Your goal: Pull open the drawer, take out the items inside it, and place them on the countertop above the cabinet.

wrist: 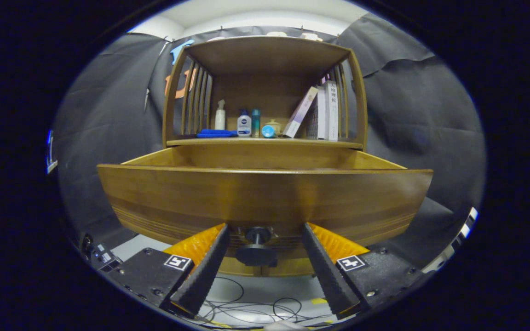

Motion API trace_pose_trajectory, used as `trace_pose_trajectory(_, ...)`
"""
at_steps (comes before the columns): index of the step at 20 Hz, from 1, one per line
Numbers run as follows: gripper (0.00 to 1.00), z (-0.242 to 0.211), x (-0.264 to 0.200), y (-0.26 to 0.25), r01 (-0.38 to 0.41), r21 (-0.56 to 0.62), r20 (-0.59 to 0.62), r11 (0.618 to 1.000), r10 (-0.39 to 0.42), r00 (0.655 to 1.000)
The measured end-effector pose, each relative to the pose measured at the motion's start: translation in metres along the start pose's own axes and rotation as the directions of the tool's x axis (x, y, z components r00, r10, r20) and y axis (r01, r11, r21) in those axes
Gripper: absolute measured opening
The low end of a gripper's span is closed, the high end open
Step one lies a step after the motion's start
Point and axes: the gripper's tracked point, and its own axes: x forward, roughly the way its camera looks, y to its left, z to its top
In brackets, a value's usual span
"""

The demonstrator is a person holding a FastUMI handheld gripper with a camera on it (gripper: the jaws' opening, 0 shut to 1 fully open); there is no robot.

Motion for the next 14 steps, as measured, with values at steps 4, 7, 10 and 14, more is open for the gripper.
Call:
trace_pose_trajectory(4, 1.00, 0.000, 0.002, 0.001, -0.001, 0.007, 0.006, 1.000, 0.001, 1.000)
trace_pose_trajectory(7, 1.00, 0.001, 0.007, 0.001, -0.012, 0.014, 0.002, 1.000, 0.012, 1.000)
trace_pose_trajectory(10, 1.00, 0.004, 0.013, 0.002, -0.026, 0.026, 0.017, 0.999, 0.026, 1.000)
trace_pose_trajectory(14, 1.00, 0.006, 0.019, 0.001, -0.025, 0.013, 0.022, 1.000, 0.024, 0.999)
